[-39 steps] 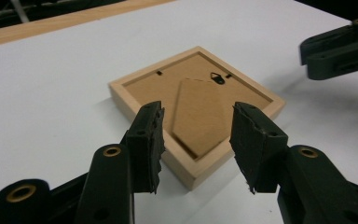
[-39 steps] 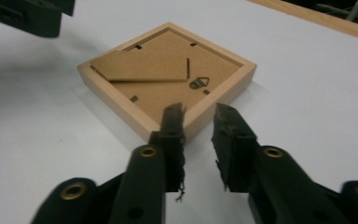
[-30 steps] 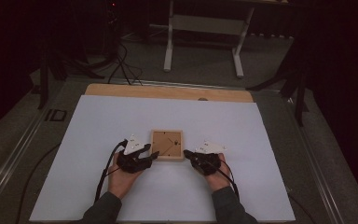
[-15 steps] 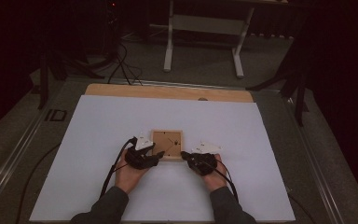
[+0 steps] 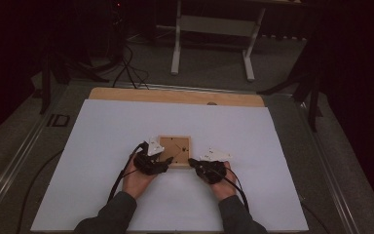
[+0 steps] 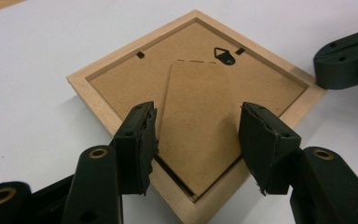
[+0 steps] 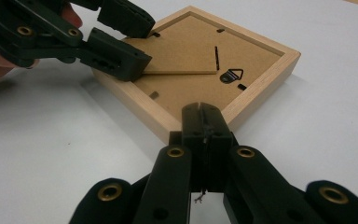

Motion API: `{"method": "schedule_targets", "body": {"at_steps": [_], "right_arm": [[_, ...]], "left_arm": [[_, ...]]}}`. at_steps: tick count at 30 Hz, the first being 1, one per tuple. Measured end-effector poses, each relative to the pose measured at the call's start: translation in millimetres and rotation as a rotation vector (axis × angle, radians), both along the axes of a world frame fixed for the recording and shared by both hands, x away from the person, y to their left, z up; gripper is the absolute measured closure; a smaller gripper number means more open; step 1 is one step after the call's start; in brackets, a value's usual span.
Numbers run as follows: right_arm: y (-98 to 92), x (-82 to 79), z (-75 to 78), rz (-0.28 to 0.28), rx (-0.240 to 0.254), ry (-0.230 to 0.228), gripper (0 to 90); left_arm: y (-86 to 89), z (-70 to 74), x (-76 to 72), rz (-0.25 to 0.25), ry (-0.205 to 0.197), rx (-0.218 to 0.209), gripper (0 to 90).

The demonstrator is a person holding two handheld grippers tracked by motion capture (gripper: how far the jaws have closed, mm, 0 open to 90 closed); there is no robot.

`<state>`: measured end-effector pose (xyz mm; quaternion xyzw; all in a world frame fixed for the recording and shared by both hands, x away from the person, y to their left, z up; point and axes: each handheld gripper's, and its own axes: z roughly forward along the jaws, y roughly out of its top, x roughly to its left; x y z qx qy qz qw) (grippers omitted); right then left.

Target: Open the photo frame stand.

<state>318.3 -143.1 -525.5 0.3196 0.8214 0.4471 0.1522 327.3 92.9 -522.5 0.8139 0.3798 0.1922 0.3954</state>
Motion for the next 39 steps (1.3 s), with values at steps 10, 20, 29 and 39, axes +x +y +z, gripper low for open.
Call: {"method": "schedule_targets", "body": {"at_steps": [10, 20, 29, 39], "right_arm": [[0.0, -0.7, -0.1, -0.003, 0.001, 0.001, 89.7], [-0.4, -0.4, -0.4, 0.000, 0.008, 0.003, 89.6], [-0.5, -0.4, -0.5, 0.001, 0.008, 0.003, 89.6], [-0.8, -0.3, -0.6, 0.002, 0.011, 0.004, 89.6]], "left_arm": [[-4.5, 8.6, 1.0, 0.002, 0.017, 0.025, 50.6], [-5.6, 14.1, 2.3, 0.027, 0.021, -0.008, 50.5], [-1.6, 9.0, 0.0, 0.016, 0.029, 0.048, 43.0], [-4.7, 21.6, 0.3, 0.021, 0.021, 0.006, 50.0]]}}
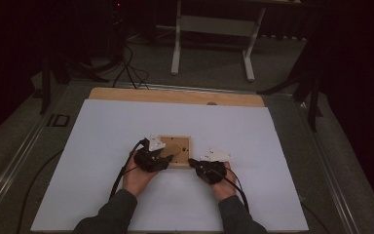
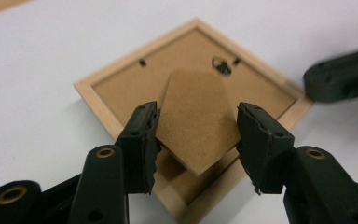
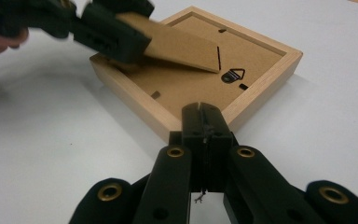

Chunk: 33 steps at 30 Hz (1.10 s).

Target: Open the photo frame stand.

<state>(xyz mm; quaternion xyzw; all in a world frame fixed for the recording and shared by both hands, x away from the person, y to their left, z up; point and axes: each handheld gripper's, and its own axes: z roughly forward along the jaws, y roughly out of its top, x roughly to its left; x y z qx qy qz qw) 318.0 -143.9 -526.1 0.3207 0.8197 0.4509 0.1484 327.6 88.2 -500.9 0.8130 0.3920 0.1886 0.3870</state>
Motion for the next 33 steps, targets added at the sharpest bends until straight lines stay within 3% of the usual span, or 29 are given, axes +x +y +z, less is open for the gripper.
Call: {"method": "schedule_targets", "body": {"at_steps": [5, 12, 17, 22, 25, 33], "right_arm": [[0.1, -0.3, 0.0, 0.000, 0.001, 0.001, 89.6], [0.0, -0.3, 0.0, 0.001, 0.001, 0.001, 89.5], [0.0, -0.4, -0.1, 0.000, 0.001, 0.000, 89.5], [-0.2, -0.2, -0.3, 0.000, 0.004, 0.000, 89.5], [-0.2, -0.2, -0.4, 0.000, 0.006, 0.000, 89.4], [-0.5, -0.1, -0.4, 0.003, 0.007, 0.001, 88.6]], "left_arm": [[2.2, 3.5, 2.5, 0.003, 0.015, -0.018, 48.0], [13.8, 7.0, -4.8, 0.010, 0.041, -0.050, 45.1], [22.6, 6.3, -6.8, -0.003, 0.099, -0.067, 46.6], [19.1, 6.5, -6.8, -0.041, 0.142, -0.067, 50.6], [15.5, 5.5, -4.0, -0.038, 0.172, -0.063, 51.6], [10.2, 14.1, 2.8, -0.019, 0.185, -0.109, 51.8]]}}
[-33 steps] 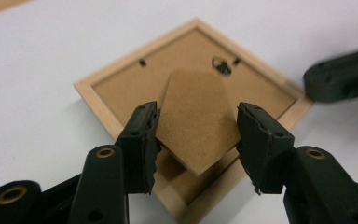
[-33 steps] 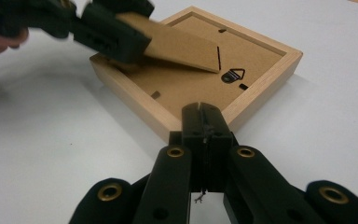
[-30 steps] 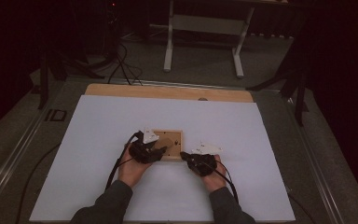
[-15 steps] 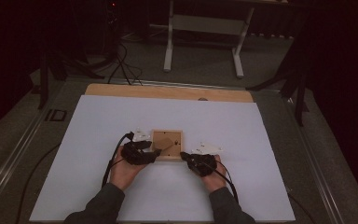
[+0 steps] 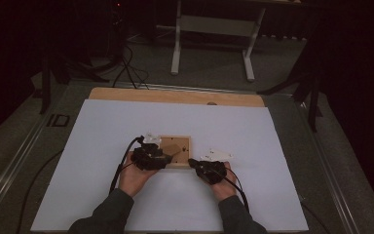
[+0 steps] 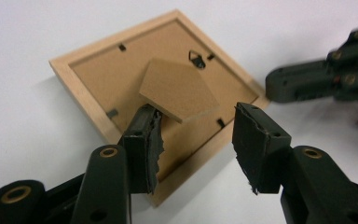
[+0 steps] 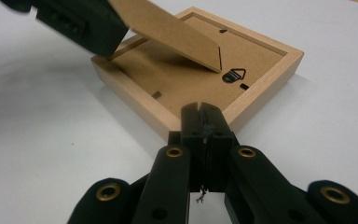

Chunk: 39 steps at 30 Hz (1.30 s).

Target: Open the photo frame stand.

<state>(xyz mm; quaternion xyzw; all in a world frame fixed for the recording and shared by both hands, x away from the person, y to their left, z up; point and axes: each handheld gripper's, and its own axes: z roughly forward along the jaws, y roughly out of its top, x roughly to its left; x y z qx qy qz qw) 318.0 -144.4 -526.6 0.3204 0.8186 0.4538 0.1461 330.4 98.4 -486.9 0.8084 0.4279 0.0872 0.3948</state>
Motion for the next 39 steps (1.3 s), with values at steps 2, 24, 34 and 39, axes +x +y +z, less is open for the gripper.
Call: {"method": "schedule_targets", "body": {"at_steps": [2, 24, 34, 39], "right_arm": [[0.1, -0.2, 0.0, 0.000, 0.000, 0.000, 88.2], [1.5, -0.8, 0.0, 0.008, -0.004, -0.004, 87.4], [2.0, -1.1, 0.0, 0.009, -0.007, -0.007, 87.4], [2.3, -1.1, 0.0, 0.011, -0.006, -0.007, 87.3]], "left_arm": [[-1.3, 2.9, 2.6, 0.012, 0.010, -0.016, 51.9], [-4.8, 1.3, 25.8, 0.112, 0.145, -0.134, 50.7], [-5.6, -1.2, 33.6, 0.145, 0.188, -0.157, 54.2], [-6.0, -2.5, 35.2, 0.143, 0.200, -0.161, 58.7]]}}
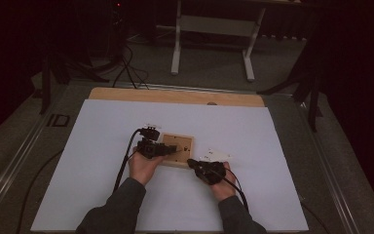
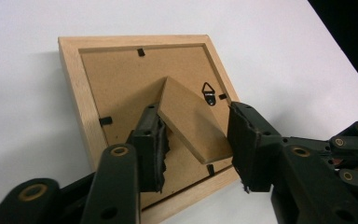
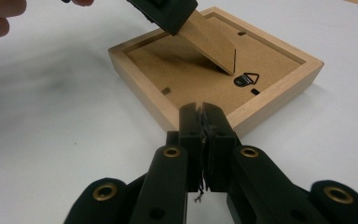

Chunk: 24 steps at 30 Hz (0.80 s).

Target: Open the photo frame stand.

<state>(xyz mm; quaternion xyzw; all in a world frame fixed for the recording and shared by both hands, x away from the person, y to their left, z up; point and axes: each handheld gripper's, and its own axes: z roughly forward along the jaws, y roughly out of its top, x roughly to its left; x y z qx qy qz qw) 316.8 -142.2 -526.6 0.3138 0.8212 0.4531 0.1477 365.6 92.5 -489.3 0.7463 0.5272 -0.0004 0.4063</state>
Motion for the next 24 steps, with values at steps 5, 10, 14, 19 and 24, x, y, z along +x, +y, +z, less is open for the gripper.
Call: {"method": "schedule_targets", "body": {"at_steps": [5, 10, 14, 19, 24], "right_arm": [[0.6, -0.2, 0.1, 0.005, -0.003, -0.001, 86.0], [2.7, -1.5, 0.5, 0.017, -0.016, -0.013, 84.2], [3.9, -2.2, 0.9, 0.021, -0.025, -0.019, 83.1], [4.7, -2.5, 1.0, 0.022, -0.027, -0.019, 82.5], [4.6, -2.2, 1.1, 0.023, -0.026, -0.017, 82.6]], "left_arm": [[-0.7, -0.3, 1.1, 0.006, 0.007, -0.016, 63.1], [-1.9, -1.1, 1.8, 0.009, 0.011, -0.028, 68.1], [-2.0, -1.3, 2.5, 0.011, 0.014, -0.032, 68.8], [-1.8, -2.0, 4.5, 0.019, 0.025, -0.050, 69.3], [0.0, -0.8, 8.0, 0.031, 0.022, -0.056, 64.1]]}}
